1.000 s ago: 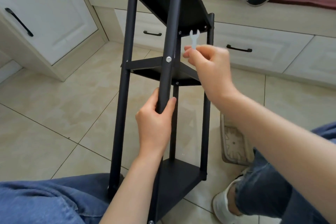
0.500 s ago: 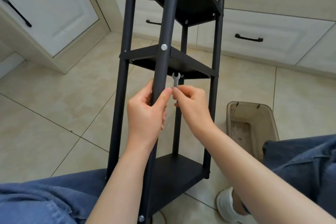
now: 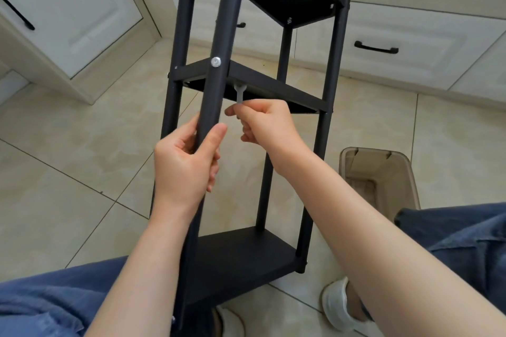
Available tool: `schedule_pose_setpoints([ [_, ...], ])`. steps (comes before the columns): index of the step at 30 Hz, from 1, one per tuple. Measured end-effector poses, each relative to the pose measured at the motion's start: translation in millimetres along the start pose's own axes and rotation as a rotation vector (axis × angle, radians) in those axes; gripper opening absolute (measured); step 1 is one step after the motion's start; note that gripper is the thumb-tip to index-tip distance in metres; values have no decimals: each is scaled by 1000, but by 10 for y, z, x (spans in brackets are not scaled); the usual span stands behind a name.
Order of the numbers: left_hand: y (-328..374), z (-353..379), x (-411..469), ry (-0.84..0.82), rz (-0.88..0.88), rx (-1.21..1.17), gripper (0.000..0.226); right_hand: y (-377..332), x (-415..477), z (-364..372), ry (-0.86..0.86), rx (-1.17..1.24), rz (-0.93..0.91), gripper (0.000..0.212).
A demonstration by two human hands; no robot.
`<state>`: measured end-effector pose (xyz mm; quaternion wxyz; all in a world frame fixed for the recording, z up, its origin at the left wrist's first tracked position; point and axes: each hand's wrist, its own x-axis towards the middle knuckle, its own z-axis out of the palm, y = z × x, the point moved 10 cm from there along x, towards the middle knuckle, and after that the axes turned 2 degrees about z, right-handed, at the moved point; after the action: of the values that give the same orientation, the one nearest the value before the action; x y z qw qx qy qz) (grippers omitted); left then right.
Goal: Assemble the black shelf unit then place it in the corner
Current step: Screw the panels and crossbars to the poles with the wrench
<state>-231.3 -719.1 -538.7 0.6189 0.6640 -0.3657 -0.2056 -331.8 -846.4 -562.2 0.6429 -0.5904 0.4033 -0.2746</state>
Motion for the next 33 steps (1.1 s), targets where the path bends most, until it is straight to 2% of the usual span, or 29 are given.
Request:
schedule_pose_setpoints([
  [6,-11,-31,15,-8,2,-12,14,-67,33,186,-73,-54,-22,24],
  [12,-85,-124,8,17,-27,-39,13,-95,32,208,-48,-13,-51,24],
  [19,-153,-199,-5,37,-42,-49,28,-151,25,345,-68,-83,-111,23],
  [23,-163,-236,-7,49,-46,-61,26,-158,11,442,-48,-73,-114,32],
  [29,-195,-313,-7,63,-65,-72,24,-180,33,418,16,-64,-96,23],
  [33,-192,-312,2,62,-64,-80,23,-244,44,471,-11,-101,-122,27],
])
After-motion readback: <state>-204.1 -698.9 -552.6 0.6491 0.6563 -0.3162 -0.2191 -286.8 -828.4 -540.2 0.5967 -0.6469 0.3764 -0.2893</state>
